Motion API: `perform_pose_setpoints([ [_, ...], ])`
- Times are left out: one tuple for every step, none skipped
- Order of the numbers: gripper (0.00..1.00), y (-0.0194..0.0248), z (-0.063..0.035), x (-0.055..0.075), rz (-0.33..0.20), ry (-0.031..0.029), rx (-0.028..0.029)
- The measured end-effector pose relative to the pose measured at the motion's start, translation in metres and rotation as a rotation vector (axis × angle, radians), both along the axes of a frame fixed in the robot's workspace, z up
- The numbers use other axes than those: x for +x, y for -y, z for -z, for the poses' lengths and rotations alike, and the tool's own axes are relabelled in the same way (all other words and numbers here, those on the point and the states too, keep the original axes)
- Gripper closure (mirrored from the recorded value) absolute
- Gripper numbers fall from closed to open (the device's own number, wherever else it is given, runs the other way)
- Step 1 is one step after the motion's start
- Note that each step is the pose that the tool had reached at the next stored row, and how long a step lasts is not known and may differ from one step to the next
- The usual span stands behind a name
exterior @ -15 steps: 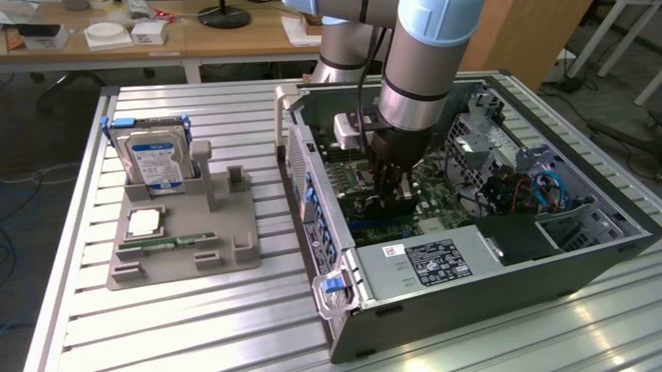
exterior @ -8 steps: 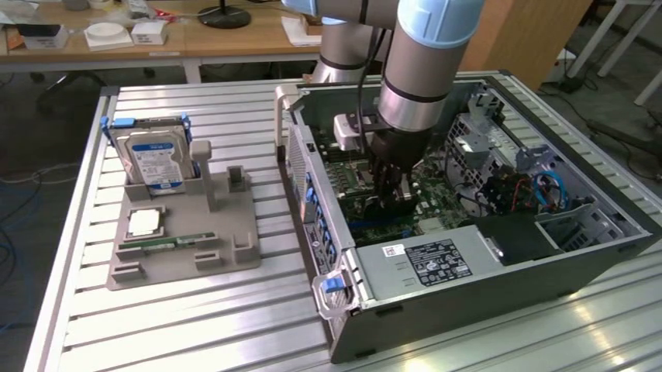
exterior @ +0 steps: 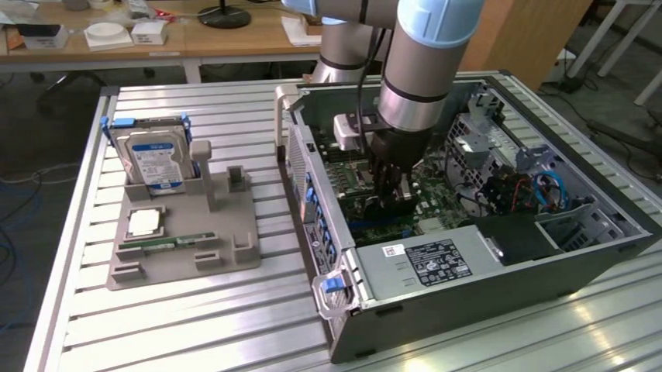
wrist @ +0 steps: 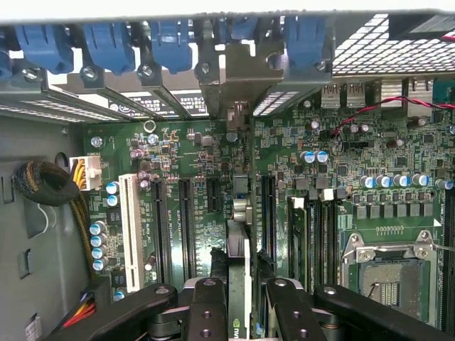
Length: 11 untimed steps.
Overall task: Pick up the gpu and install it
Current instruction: 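Insert the gpu into the slot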
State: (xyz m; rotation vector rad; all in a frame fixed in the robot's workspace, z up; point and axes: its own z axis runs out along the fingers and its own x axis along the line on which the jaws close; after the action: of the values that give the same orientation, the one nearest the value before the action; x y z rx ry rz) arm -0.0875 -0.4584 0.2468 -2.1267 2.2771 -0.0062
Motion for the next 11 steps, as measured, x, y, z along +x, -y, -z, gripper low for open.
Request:
perform_pose_setpoints([
  [0.74,0.0001,-0.0008,0.0,0.0,0.0001,-0.0003],
  [0.74,0.0001,-0.0019,-0.0001,0.0,0.0005,-0.0005],
  [0.74,0.0,-0.003,0.0,0.0,0.0009,-0.0002],
  [0.74,0.0,-0.0037,0.0,0.0,0.0014,-0.0001],
  [0.74,0.0,-0.004,0.0,0.0,0.0016,0.0],
  [0.74,0.0,-0.004,0.0001,0.0,0.0017,0.0001],
  [0.74,0.0,-0.0039,0.0001,0.0,0.002,0.0002],
  [0.74,0.0,-0.004,0.0,0.0,0.002,0.0002],
  [0.74,0.0,-0.004,0.0,0.0,0.002,0.0001],
  [0.74,0.0,-0.0041,0.0,0.0,0.0019,0.0],
  [0.74,0.0001,-0.0041,0.0,0.0,0.0019,-0.0001],
])
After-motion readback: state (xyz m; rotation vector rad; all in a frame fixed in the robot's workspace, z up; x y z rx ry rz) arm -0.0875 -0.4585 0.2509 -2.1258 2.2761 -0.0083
